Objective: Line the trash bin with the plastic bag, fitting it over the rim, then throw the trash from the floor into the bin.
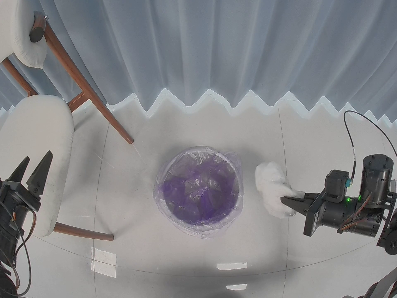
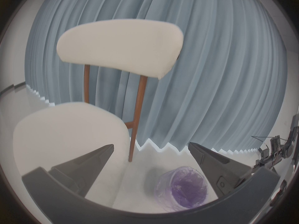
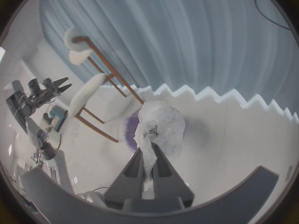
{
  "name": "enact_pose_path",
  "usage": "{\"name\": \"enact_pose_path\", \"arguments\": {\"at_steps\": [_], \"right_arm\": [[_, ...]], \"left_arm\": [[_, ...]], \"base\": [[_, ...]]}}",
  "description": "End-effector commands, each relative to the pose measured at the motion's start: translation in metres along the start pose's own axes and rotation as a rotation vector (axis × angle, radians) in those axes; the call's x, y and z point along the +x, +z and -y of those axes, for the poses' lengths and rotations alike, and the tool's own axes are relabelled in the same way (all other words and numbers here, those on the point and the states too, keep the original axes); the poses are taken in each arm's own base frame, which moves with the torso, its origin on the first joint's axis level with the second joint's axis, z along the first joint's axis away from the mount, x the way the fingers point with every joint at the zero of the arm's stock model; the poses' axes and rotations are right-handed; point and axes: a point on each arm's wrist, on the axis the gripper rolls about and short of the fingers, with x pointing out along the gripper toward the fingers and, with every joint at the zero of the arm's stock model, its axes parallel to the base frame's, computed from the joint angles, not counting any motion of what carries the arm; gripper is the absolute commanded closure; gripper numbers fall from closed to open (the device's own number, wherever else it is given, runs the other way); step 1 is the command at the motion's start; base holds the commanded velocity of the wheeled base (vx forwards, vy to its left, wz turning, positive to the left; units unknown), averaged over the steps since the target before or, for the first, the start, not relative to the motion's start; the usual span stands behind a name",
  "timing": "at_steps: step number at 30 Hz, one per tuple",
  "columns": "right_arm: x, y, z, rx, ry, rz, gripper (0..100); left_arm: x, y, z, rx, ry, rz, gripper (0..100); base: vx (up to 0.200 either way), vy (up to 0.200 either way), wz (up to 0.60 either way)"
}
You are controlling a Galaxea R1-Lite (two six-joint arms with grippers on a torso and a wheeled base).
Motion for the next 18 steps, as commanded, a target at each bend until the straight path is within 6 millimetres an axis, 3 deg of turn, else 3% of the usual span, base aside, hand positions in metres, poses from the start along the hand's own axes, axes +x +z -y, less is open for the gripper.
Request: {"name": "enact_pose_path", "arguments": {"at_steps": [1,2,4,5,8,13,18], "right_arm": [[0.041,-0.002,-0.026,-0.116,0.143,0.05,100],[0.06,0.001,-0.026,-0.116,0.143,0.062,100],[0.07,0.003,-0.025,-0.115,0.14,0.068,100],[0.088,0.01,-0.025,-0.116,0.137,0.085,100],[0.111,0.013,-0.024,-0.113,0.133,0.089,100],[0.141,0.011,-0.019,-0.106,0.109,0.083,100],[0.159,0.004,-0.018,-0.084,0.086,0.07,100]], "left_arm": [[-0.038,0.02,0.001,0.124,-0.021,0.155,0],[-0.045,0.021,0.002,0.14,-0.021,0.161,0],[-0.05,0.021,0.002,0.144,-0.021,0.161,0],[-0.06,0.021,0.003,0.152,-0.023,0.158,0],[-0.074,0.022,0.004,0.169,-0.015,0.14,0],[-0.091,0.029,0.006,0.197,0.001,0.076,0],[-0.111,0.019,0.004,0.197,0.0,0.032,0]], "base": [[0.0,0.0,0.0],[0.0,0.0,0.0],[0.0,0.0,0.0],[0.0,0.0,0.0],[0.0,0.0,0.0],[0.0,0.0,0.0],[0.0,0.0,0.0]]}}
